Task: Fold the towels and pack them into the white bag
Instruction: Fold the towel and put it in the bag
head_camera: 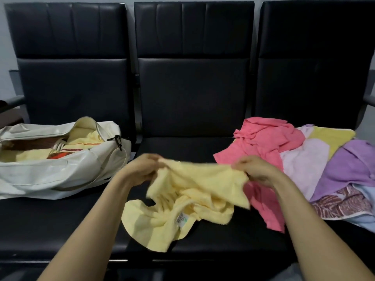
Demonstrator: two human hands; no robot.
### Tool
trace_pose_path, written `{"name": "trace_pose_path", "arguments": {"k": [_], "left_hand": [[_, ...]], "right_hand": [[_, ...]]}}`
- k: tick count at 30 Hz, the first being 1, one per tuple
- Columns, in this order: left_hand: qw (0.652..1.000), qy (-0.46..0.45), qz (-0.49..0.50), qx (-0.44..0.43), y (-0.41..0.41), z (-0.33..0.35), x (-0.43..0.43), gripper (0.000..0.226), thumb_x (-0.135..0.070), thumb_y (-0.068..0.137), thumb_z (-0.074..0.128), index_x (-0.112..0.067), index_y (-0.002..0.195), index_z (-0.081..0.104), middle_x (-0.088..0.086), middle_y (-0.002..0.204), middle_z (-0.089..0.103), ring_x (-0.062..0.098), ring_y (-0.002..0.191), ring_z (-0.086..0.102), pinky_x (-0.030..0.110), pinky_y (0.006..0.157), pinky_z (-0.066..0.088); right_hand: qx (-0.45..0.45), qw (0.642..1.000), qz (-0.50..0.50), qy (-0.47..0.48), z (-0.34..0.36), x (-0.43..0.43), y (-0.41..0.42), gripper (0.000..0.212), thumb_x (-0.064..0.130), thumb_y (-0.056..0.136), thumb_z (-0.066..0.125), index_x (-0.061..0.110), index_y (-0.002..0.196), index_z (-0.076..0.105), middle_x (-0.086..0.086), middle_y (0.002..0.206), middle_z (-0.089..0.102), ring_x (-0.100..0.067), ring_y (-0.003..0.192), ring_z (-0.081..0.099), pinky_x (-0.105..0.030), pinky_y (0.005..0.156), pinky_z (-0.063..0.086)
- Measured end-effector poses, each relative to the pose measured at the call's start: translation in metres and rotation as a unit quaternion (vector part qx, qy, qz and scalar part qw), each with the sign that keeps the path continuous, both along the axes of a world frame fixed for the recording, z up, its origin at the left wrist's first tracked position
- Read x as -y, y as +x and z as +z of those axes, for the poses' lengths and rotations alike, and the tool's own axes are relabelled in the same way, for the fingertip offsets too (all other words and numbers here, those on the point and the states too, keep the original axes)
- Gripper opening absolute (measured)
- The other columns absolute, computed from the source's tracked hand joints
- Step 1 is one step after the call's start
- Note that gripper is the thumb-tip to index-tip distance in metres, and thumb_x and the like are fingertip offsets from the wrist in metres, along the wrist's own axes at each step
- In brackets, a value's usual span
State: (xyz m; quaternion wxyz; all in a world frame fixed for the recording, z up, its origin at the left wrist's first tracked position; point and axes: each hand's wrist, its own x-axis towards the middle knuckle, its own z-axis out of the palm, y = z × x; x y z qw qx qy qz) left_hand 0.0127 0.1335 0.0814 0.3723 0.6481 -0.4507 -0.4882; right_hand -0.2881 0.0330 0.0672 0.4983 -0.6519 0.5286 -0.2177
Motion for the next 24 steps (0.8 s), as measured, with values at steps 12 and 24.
{"name": "trace_pose_path", "arguments": {"k": [12,24], "left_hand": [[0.897,-0.033,-0.123,0.424,-0.027,-0.048,0.012,0.021,-0.023,0.085,0.066,-0.025,0.105,0.067,-0.001,0.115,0.059,0.014,0.099,0.056,0.026,0.083,0.046],[0.875,0.14,-0.172,0.43,0.004,-0.063,-0.011,0.098,-0.064,0.079,0.062,-0.018,0.151,0.014,0.003,0.149,0.038,0.028,0.136,0.036,0.042,0.112,0.031]], "right_hand": [[-0.241,0.938,0.176,-0.175,-0.032,-0.023,0.045,0.034,0.027,0.094,0.059,0.018,0.127,0.058,-0.002,0.133,0.054,-0.017,0.119,0.052,-0.023,0.089,0.038],[-0.392,0.858,0.276,-0.185,-0.054,-0.034,0.056,0.058,0.049,0.087,0.058,0.023,0.138,0.046,-0.002,0.141,0.041,-0.024,0.128,0.043,-0.042,0.104,0.039]]}}
